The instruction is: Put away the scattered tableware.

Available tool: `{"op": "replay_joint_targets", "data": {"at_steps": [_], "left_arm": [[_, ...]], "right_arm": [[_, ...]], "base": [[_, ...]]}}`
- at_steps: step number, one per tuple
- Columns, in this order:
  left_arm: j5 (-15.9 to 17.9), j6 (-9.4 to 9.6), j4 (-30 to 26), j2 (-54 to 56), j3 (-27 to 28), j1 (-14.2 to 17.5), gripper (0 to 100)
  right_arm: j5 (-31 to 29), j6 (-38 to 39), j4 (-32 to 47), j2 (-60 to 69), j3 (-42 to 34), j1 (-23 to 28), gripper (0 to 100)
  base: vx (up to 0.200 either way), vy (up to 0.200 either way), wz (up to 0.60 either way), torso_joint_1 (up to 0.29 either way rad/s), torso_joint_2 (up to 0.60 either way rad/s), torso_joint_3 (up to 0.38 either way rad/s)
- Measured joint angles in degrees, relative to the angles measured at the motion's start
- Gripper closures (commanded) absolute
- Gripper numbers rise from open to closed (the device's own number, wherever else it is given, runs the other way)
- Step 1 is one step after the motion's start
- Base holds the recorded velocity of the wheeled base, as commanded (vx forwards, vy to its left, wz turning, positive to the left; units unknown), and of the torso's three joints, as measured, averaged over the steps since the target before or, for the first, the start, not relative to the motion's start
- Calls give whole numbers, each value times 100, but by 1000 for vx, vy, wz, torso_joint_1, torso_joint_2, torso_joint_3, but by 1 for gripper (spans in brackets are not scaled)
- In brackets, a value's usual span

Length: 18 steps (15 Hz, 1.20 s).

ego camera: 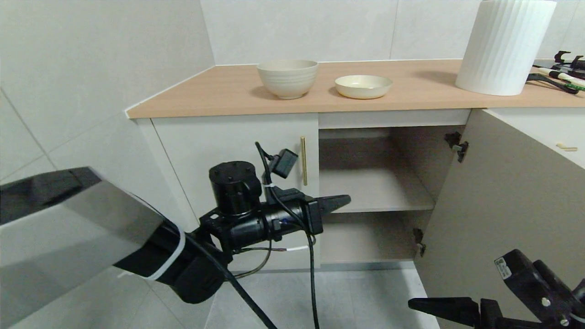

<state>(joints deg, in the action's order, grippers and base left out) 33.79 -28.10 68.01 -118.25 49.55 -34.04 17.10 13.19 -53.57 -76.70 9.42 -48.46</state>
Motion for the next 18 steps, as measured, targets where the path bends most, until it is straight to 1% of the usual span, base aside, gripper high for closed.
{"op": "replay_joint_targets", "data": {"at_steps": [2,5,6,7,8,10,11,12,14,15,16,17,18], "left_arm": [[-2,229,-282,391,-218,383,100],[-5,670,-864,1056,-692,874,100],[-5,801,-1141,1353,-861,1047,100],[-2,892,-1447,1692,-986,1241,100],[-5,963,-1820,2048,-1084,1447,0],[-5,1073,-2825,2790,-1167,1814,0],[-11,1170,-3284,3143,-1174,1971,0],[-32,1267,-3526,3413,-1180,2087,0],[-172,1315,-3552,3777,-1202,2183,0],[-278,1315,-3528,3857,-1156,2199,0],[-475,1310,-3440,3910,-1053,2210,0],[-635,1313,-3444,3939,-1014,2214,0],[-713,1310,-3440,3942,-981,2214,0]], "right_arm": [[-2,0,9,-24,112,149,0],[-24,-11,110,-160,416,384,0],[-27,-24,116,-278,575,507,0],[-28,-46,127,-425,783,699,0],[-33,-77,178,-579,1001,894,0],[-33,-158,493,-858,1579,1215,0],[-35,-176,775,-970,1937,1320,0],[-35,-191,1085,-1056,2282,1395,0],[-173,-208,2013,-1186,2960,1481,0],[-479,-217,2551,-1226,3274,1499,0],[-1044,-222,3048,-1274,3633,1514,0],[-1574,-219,3268,-1335,3873,1534,0],[-1775,-219,3307,-1401,3997,1575,0]], "base": [[0,0,0,0,0,0],[0,0,0,0,0,0],[0,0,0,0,0,0],[0,0,0,0,0,0],[0,0,0,0,0,0],[0,0,0,0,0,0],[0,0,0,0,0,0],[0,0,0,0,0,0],[0,0,0,0,0,0],[0,0,0,0,0,0],[0,0,0,0,0,0],[0,0,0,0,0,0],[0,0,0,0,0,0]]}}
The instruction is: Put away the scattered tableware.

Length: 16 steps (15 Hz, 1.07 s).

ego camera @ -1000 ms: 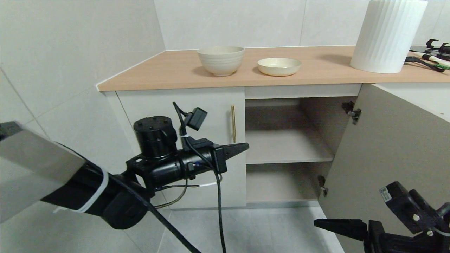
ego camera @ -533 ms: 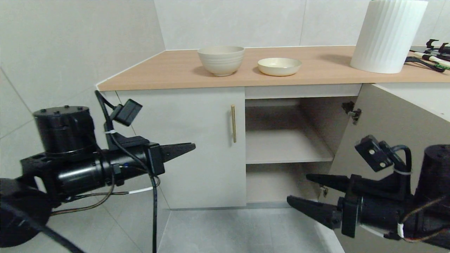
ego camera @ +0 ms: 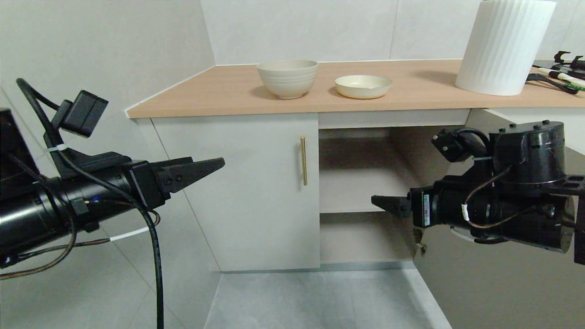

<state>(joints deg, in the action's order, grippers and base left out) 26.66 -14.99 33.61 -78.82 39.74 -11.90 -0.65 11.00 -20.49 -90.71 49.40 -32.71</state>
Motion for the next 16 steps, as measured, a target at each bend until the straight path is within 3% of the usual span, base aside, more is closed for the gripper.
{"op": "replay_joint_targets", "data": {"at_steps": [4,9,12,16], "left_arm": [[-50,13,13,-37,28,5,0],[-45,16,-28,104,-5,2,0],[-44,17,-24,171,-9,0,0],[-41,17,-22,188,-11,2,0]], "right_arm": [[-26,39,2,-22,132,68,0],[60,49,350,395,-12,52,0],[779,30,493,712,-218,63,0],[885,-7,501,861,-306,68,0]], "base": [[0,0,0,0,0,0],[200,0,0,3,0,0],[200,0,0,9,4,1],[200,0,0,4,1,1]]}}
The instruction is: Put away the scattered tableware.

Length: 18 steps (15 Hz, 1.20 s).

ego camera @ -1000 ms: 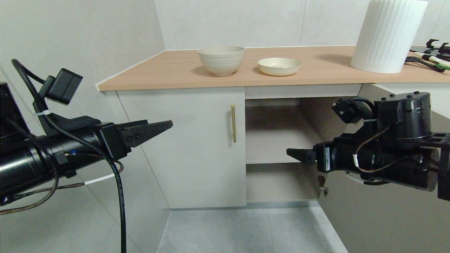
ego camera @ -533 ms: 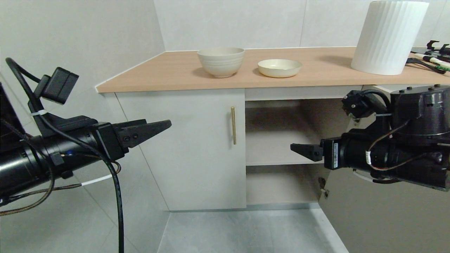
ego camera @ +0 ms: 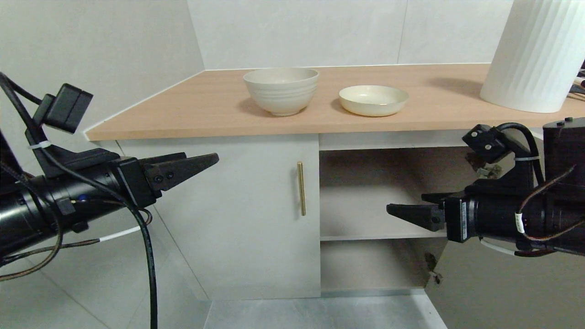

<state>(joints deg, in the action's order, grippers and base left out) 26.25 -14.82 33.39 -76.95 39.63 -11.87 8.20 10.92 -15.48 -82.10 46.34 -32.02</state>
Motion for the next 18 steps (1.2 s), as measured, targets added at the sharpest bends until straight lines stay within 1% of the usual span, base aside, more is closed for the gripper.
{"op": "replay_joint_targets", "data": {"at_steps": [10,14,18], "left_arm": [[-20,-6,-9,32,-11,-20,0],[-13,-1,-17,-116,-46,-66,0],[-17,-9,-11,-251,-27,-89,0]], "right_arm": [[11,-17,-13,-26,-20,-5,0],[-2,-151,-22,-116,-32,-6,0],[0,-154,-30,-168,-20,-6,0]], "base": [[0,0,0,0,0,0],[0,0,0,69,-250,-246],[0,0,0,172,-513,-297]]}}
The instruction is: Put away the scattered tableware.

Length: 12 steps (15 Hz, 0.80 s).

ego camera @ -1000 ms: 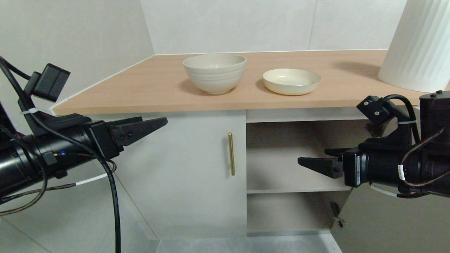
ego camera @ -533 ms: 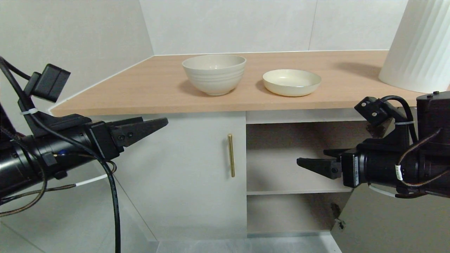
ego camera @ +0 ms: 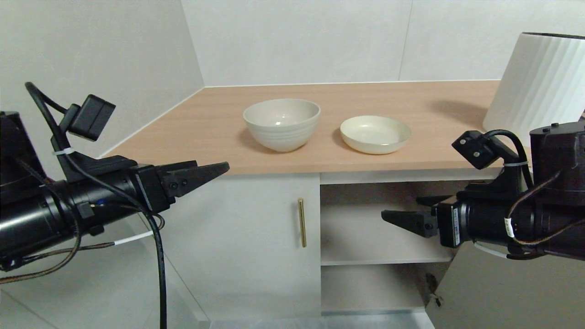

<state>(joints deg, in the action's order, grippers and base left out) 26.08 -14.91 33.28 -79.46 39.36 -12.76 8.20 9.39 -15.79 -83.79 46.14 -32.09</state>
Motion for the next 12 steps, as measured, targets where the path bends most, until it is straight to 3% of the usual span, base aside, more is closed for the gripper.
{"op": "replay_joint_targets", "data": {"at_steps": [4,7,12], "left_arm": [[-13,0,-77,-168,121,1,0],[-18,-2,-492,-339,457,6,0],[-24,-6,-1812,-709,1430,10,0]], "right_arm": [[-6,0,6,-83,2,6,0],[-6,0,2,-135,68,105,0],[2,-6,0,-171,173,274,0]], "base": [[0,0,0,176,-469,-289],[0,0,0,201,-482,-282],[0,0,0,216,-504,-283]]}}
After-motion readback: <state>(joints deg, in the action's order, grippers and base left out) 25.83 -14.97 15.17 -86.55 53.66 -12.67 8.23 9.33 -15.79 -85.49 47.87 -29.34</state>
